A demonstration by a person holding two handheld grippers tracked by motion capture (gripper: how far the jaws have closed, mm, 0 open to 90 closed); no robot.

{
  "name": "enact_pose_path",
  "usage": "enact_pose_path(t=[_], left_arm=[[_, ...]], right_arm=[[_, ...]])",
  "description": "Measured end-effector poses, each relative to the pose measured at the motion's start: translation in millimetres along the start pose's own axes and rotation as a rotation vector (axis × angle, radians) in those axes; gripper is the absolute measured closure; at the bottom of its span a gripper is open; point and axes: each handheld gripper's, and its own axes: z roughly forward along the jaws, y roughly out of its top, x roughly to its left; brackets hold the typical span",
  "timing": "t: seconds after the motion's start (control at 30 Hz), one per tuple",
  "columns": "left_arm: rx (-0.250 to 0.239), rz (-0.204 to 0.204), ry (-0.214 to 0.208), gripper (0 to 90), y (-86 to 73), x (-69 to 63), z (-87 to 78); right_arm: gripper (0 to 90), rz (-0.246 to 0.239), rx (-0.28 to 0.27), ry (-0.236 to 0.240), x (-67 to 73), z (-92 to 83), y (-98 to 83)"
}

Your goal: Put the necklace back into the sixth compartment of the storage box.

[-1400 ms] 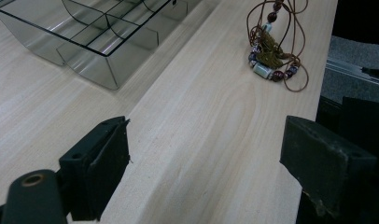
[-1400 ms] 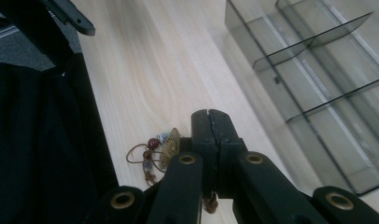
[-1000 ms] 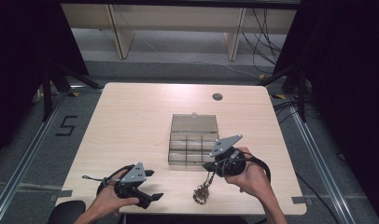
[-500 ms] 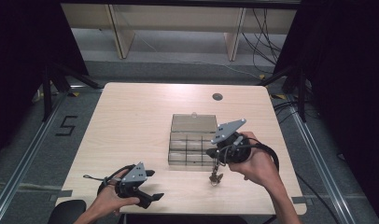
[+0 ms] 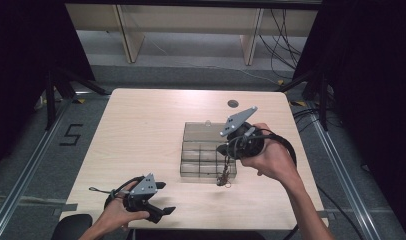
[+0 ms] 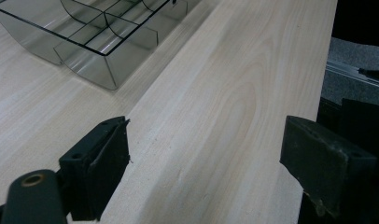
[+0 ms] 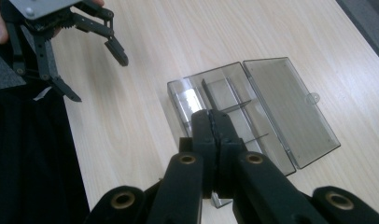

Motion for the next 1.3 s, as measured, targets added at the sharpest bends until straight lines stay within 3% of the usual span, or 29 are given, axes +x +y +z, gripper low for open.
enact_pose_path(t=[0.07,0.13,0.17,0.2,0.37,0.4,0.47,0.53,0.57,0.6,0.63,0.67,0.7,0.73,0.77,0.8,1.07,1.13,1.17,1.2,1.23,1.27,1.3], left_arm=[[-0.002,0.029,0.003,15.0,0.5,1.0,0.0],[-0.002,0.004,0.000,15.0,-0.2,-0.5,0.8],[0.000,0.028,0.004,15.0,0.2,0.2,0.5],[-0.007,-0.006,-0.001,15.0,-0.4,-2.2,1.3],[-0.008,-0.006,0.002,15.1,-0.5,-1.8,1.8],[-0.008,0.025,0.001,15.1,0.2,0.0,1.7],[-0.003,0.030,0.001,15.1,0.1,0.5,1.5],[-0.007,0.025,-0.001,15.0,0.0,0.0,1.8],[-0.007,-0.004,0.002,15.0,-0.6,-1.7,2.0],[-0.008,0.005,0.002,15.1,-0.4,-1.2,1.9],[-0.007,0.024,-0.001,15.1,0.0,-0.1,1.7],[-0.008,0.025,-0.001,15.0,0.0,-0.1,1.7],[-0.008,-0.011,0.001,15.1,-0.7,-2.2,1.9],[-0.008,-0.009,0.000,15.1,-0.7,-2.1,2.0],[-0.007,-0.006,0.002,15.0,-0.6,-1.9,2.0],[0.001,-0.004,-0.007,15.1,-0.4,-1.5,1.7],[-0.007,-0.003,-0.001,15.1,-0.6,-1.5,1.2],[-0.007,0.020,-0.002,15.1,-0.2,0.2,1.4],[-0.007,-0.007,0.001,15.1,-0.9,-1.8,1.6],[-0.006,0.027,-0.003,15.0,-0.1,-0.1,1.4],[-0.007,-0.011,-0.002,15.0,-0.8,-2.3,1.8],[-0.006,-0.009,-0.002,15.1,-0.7,-2.2,1.8],[-0.006,0.021,-0.003,15.1,-0.1,-0.2,1.5]], right_arm=[[90.0,0.000,0.002,-0.002,-1.3,-1.9,3.1],[90.0,-0.009,0.000,-0.007,-3.7,-3.1,7.2],[90.0,-0.004,0.003,-0.003,-4.3,-3.7,8.5],[90.0,-0.008,0.003,-0.006,-5.8,-4.6,10.3],[90.0,0.003,0.012,-0.004,-15.0,-7.9,19.4],[90.0,0.004,0.019,-0.004,-16.6,-8.7,20.6],[90.0,0.017,0.027,0.001,-19.2,-9.0,22.0],[90.0,0.021,0.028,-0.003,-23.5,-8.7,22.3],[90.0,0.037,0.031,-0.009,-24.8,-8.9,22.0],[90.0,0.050,0.032,-0.010,-26.6,-8.2,21.7],[90.0,0.028,0.028,-0.005,-29.5,-7.3,21.6],[90.0,0.054,0.037,-0.007,-29.9,-7.0,21.3],[90.0,0.054,0.041,-0.014,-32.6,-5.7,21.1],[90.0,0.045,0.041,-0.011,-35.3,-4.2,20.9],[90.0,0.066,0.047,-0.016,-36.5,-3.1,20.6],[90.0,0.052,0.045,-0.018,-39.3,-0.6,20.5],[90.0,0.089,0.094,-0.005,-53.5,25.5,10.4],[90.0,0.106,0.107,0.001,-56.6,32.2,6.1],[90.0,0.111,0.114,0.005,-57.8,36.4,3.9],[90.0,0.107,0.121,0.015,-59.2,40.8,1.7],[90.0,0.110,0.125,0.017,-60.2,44.8,-0.3],[90.0,0.121,0.128,0.018,-61.3,48.0,-2.3],[90.0,0.124,0.132,0.025,-63.3,51.8,-4.5]])
